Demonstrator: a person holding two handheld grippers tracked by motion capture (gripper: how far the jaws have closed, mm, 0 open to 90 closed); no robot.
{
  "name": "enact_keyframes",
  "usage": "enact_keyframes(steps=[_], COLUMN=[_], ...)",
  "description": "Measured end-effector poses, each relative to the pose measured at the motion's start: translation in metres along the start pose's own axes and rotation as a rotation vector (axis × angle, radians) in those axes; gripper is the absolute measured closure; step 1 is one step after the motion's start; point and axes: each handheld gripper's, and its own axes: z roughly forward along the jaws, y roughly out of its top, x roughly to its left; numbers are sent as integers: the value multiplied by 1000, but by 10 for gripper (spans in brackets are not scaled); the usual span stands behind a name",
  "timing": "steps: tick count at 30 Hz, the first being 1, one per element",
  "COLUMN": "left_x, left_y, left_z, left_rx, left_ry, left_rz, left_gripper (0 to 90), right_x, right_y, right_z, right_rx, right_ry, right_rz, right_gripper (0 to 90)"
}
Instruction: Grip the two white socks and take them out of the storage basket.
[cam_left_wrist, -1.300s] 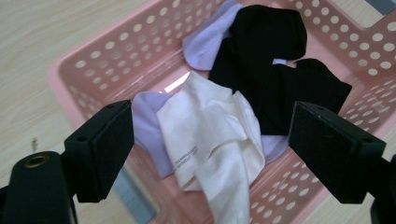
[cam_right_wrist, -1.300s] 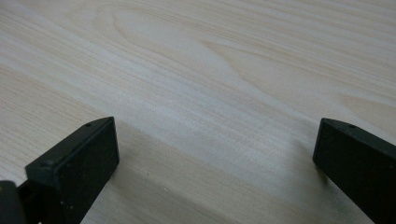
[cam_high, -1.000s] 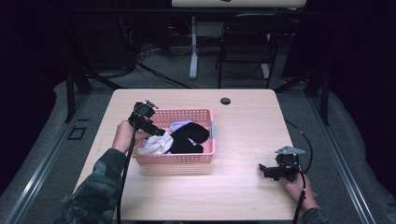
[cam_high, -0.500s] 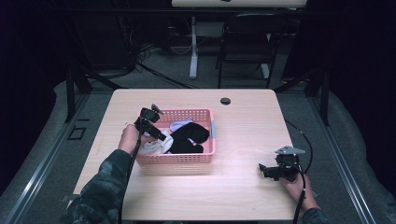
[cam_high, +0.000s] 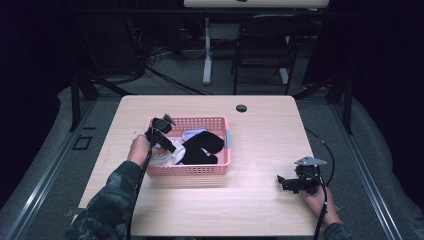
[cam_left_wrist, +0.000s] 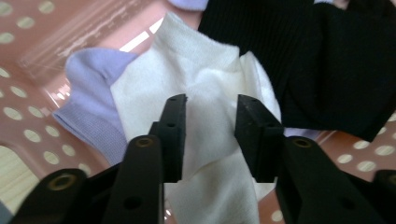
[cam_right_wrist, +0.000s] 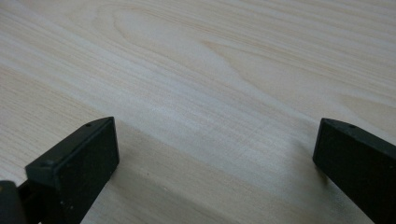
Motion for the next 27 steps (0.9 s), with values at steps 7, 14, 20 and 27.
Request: enact_keyframes(steps=[7,14,20,27], left_x=[-1,-4,-5,-9], left_y=[-2,-3,-1,4], left_z=[0,-16,-35,-53], left_rx=[-26,-75,-139,-176], left_ry=[19,48,58,79], left_rz=[25,56,66,80], left_gripper=[846,857,860,863], right_x=[0,0,0,0], right_y=[0,0,0,0], right_z=[0,0,0,0], right_rx=[0,1,0,0], right_ry=[0,-3,0,-1], right_rz=[0,-1,0,0], right_gripper=[0,0,0,0])
